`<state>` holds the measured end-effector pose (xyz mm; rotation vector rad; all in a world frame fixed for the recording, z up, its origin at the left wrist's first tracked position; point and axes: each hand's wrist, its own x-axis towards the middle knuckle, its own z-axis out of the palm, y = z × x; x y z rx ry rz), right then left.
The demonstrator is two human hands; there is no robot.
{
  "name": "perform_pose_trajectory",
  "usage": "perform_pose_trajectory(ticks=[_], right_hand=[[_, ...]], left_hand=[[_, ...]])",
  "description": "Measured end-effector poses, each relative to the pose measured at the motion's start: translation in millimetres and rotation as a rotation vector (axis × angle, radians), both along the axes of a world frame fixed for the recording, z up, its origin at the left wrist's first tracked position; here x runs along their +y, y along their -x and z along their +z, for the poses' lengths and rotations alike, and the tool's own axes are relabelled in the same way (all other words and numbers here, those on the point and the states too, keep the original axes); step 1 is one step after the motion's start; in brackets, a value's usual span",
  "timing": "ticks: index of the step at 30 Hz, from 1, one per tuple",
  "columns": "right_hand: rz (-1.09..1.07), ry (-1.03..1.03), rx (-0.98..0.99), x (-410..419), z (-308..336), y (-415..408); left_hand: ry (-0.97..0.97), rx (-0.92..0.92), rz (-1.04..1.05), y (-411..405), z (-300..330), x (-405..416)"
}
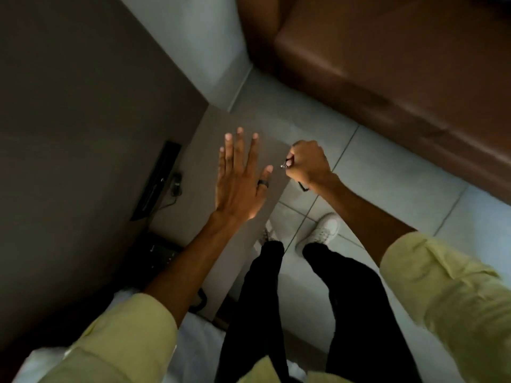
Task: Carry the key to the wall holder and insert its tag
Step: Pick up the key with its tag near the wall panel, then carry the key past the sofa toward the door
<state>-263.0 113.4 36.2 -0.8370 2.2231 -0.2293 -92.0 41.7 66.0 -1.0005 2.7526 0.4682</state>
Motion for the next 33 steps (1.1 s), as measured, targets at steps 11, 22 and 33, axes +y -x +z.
perform_pose_trajectory(ticks=[11, 22, 33], right_hand=[[-0.083, 0.354, 0.278, 150.6, 276.6, 125.7], [-0.292, 0.877, 0.677, 384.9, 477.4, 244.0], [-0.309, 0.928, 0.971, 570.7, 600.4, 391.1]], left_hand=[[0.09, 0.46, -0.292, 171.7, 250.6, 88.1], [0.388, 0.807, -0.511, 333.6, 409.3, 269.7], [0.471, 1.075, -0.644, 494.3, 504.5, 425.2]])
